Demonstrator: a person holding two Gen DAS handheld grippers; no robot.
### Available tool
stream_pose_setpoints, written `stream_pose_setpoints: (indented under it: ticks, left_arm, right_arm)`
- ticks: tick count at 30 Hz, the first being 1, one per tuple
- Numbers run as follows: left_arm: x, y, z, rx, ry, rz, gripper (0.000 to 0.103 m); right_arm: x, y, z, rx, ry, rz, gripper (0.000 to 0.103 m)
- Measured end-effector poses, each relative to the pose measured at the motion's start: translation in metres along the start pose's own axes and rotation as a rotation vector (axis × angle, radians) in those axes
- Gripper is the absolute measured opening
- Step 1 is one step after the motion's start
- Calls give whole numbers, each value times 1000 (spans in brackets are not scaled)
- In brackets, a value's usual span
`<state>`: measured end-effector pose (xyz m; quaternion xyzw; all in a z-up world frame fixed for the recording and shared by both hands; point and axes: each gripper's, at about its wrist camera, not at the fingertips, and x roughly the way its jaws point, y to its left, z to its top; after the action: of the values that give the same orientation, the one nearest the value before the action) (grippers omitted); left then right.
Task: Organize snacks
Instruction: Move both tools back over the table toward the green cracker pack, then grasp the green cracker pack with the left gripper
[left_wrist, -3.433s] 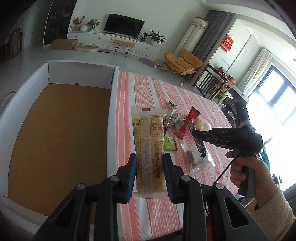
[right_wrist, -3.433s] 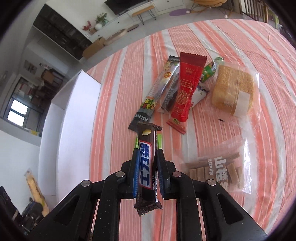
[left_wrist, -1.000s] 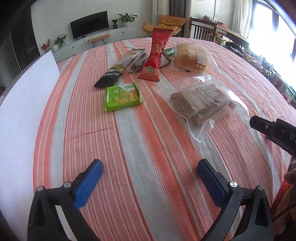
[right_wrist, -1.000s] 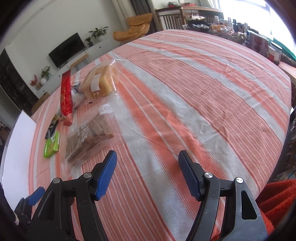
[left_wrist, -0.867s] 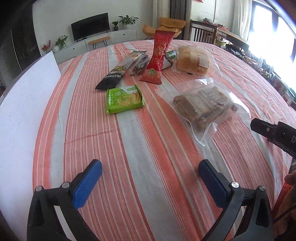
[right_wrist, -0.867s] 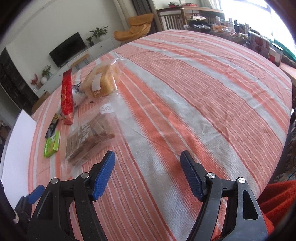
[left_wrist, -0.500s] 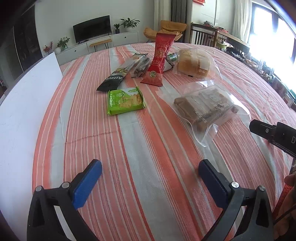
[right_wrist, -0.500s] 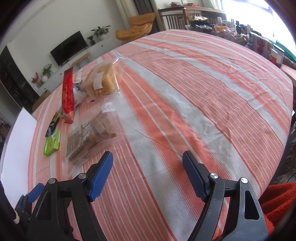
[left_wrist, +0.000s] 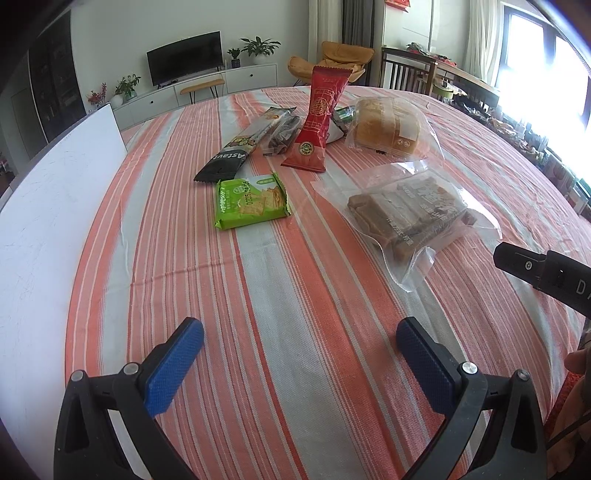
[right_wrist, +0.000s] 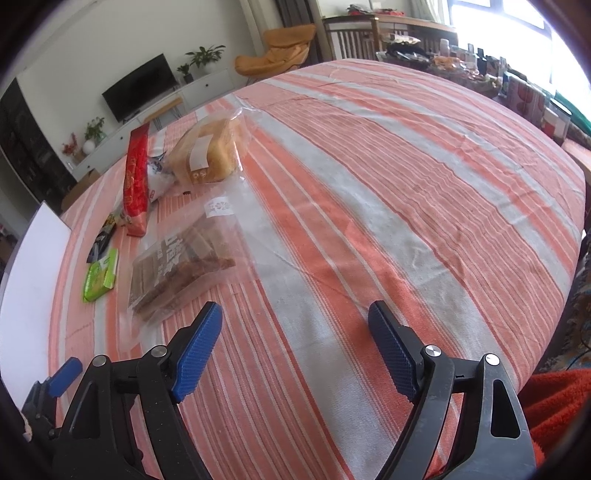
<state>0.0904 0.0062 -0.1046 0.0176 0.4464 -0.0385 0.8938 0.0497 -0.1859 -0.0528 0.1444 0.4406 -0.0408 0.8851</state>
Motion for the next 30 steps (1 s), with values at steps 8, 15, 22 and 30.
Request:
stream_pose_setpoints:
  ticks: [8, 15, 22, 30]
  left_arm:
    - [0, 0, 0, 0, 0, 0, 103]
    - [0, 0, 0, -1, 1, -1, 103]
    - [6, 3, 16, 46, 171, -29, 103]
    - [-2, 32, 88, 38, 221, -32, 102]
  right_arm:
    - [0, 1, 0, -6, 2, -2, 84]
    - [0, 1, 0, -6, 2, -1, 84]
    - [0, 0, 0, 0, 2, 8, 84]
    - [-2, -4, 0, 32, -5, 32, 84]
